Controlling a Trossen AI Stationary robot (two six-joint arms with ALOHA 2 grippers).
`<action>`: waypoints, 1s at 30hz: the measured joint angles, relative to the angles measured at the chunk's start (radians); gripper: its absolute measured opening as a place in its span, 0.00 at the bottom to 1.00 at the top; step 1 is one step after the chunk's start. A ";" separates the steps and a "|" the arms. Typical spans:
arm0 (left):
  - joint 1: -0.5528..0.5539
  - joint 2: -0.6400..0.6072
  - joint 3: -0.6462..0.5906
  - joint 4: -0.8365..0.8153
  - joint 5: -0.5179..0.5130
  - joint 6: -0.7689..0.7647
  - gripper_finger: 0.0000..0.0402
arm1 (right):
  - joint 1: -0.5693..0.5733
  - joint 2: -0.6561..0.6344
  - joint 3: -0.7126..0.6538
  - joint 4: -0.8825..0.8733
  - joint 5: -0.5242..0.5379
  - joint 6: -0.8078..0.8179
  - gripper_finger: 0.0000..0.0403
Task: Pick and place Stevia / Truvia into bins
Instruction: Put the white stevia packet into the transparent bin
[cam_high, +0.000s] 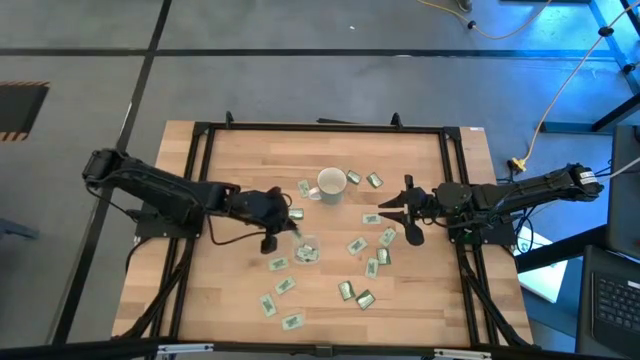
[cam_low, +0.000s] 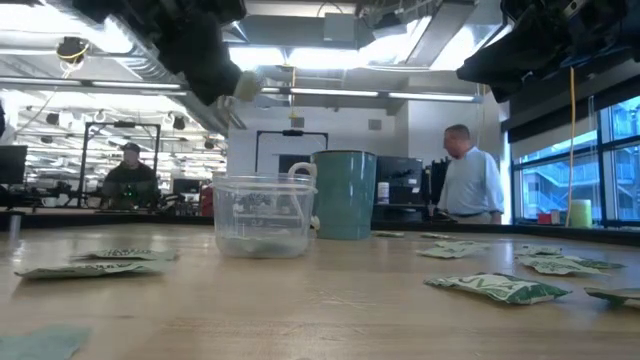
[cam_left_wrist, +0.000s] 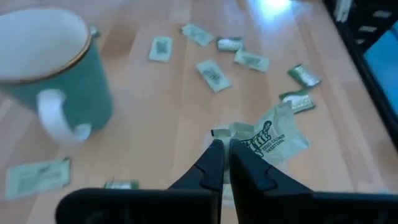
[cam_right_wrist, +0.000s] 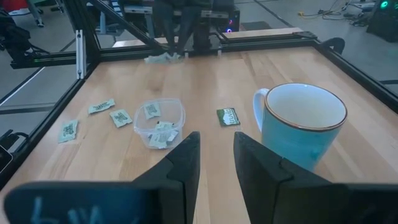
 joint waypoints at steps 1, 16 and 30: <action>0.002 0.008 0.000 0.013 0.011 0.014 0.03 | 0.000 0.000 0.000 0.000 0.000 0.000 0.25; 0.002 0.285 0.052 0.117 0.142 0.071 0.03 | 0.000 0.000 0.000 0.000 0.000 -0.001 0.25; 0.002 0.374 0.173 -0.096 0.086 0.118 0.14 | 0.000 0.035 0.000 0.003 0.000 0.000 0.25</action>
